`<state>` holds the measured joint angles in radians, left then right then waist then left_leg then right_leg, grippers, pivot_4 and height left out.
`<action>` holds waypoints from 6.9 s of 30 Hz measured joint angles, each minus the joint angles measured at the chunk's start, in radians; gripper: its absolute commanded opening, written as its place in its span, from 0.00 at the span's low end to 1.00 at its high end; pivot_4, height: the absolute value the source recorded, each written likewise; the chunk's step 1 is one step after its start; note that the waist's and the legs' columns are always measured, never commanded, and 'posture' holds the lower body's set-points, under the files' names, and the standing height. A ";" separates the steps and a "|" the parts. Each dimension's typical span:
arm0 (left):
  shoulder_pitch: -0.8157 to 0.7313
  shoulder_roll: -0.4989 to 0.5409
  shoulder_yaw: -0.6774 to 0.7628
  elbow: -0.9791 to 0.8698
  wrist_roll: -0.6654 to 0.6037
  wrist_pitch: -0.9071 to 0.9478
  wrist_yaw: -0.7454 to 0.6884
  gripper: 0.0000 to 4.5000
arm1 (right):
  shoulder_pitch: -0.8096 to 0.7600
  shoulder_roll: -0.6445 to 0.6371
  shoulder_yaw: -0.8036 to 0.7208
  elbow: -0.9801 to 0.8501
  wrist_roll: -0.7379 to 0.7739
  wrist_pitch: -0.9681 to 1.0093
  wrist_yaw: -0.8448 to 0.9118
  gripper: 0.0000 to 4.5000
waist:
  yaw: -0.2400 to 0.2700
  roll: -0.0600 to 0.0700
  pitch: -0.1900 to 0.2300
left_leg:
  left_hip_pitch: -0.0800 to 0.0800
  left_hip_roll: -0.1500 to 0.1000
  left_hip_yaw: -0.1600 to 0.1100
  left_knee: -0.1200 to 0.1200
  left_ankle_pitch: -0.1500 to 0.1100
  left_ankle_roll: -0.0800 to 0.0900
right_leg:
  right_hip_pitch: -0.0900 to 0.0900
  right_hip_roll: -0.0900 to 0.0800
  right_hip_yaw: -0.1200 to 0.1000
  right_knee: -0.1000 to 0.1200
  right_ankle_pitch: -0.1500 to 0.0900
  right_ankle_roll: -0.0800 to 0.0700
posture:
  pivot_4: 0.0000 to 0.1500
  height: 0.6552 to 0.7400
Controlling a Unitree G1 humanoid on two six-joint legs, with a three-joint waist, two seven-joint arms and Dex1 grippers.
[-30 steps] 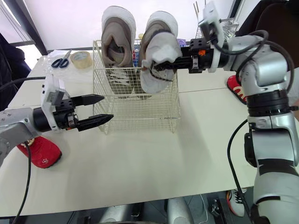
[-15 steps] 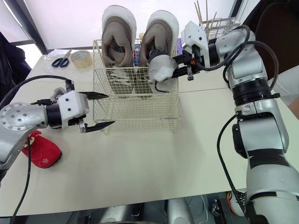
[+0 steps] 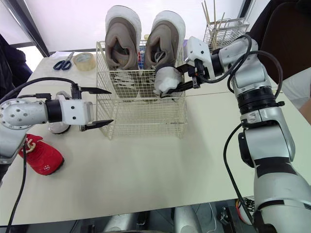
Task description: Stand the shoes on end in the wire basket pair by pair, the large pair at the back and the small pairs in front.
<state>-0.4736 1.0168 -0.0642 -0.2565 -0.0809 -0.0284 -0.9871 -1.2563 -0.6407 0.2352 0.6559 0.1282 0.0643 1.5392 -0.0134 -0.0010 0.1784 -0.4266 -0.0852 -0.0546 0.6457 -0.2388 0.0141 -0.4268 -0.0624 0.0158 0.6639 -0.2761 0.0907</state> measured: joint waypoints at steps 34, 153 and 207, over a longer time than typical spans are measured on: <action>-0.050 -0.085 0.546 0.246 -0.402 0.983 0.438 1.00 | 0.104 -0.054 -0.252 -0.702 0.513 0.613 -0.059 0.99 | 0.008 -0.001 0.000 | 0.001 0.000 -0.001 0.004 -0.001 0.001 | 0.002 0.000 -0.001 0.002 0.000 0.000 | 1.00 1.00; -0.028 -0.931 0.049 0.638 0.222 -0.792 0.968 0.01 | 0.149 -0.163 -0.201 -0.701 0.476 0.628 -0.206 1.00 | 0.054 -0.004 -0.010 | -0.007 -0.001 -0.001 0.019 -0.003 0.006 | 0.001 -0.001 -0.001 0.004 0.004 0.003 | 1.00 1.00; 0.211 -0.323 0.495 -0.295 -0.895 0.769 0.636 0.93 | 0.149 -0.092 -0.189 -0.629 0.435 0.526 -0.179 1.00 | 0.017 0.003 -0.016 | -0.001 0.002 0.000 0.004 -0.003 0.004 | 0.002 0.000 -0.001 -0.004 0.003 0.001 | 1.00 1.00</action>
<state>-0.2624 0.6934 0.4312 -0.5520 -0.9762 0.7402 -0.3511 -1.1078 -0.7323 0.0463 0.0266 0.5628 0.5902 1.3598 0.0038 0.0022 0.1623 -0.4274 -0.0832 -0.0544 0.6498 -0.2415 0.0183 -0.4249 -0.0619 0.0149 0.6603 -0.2729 0.0915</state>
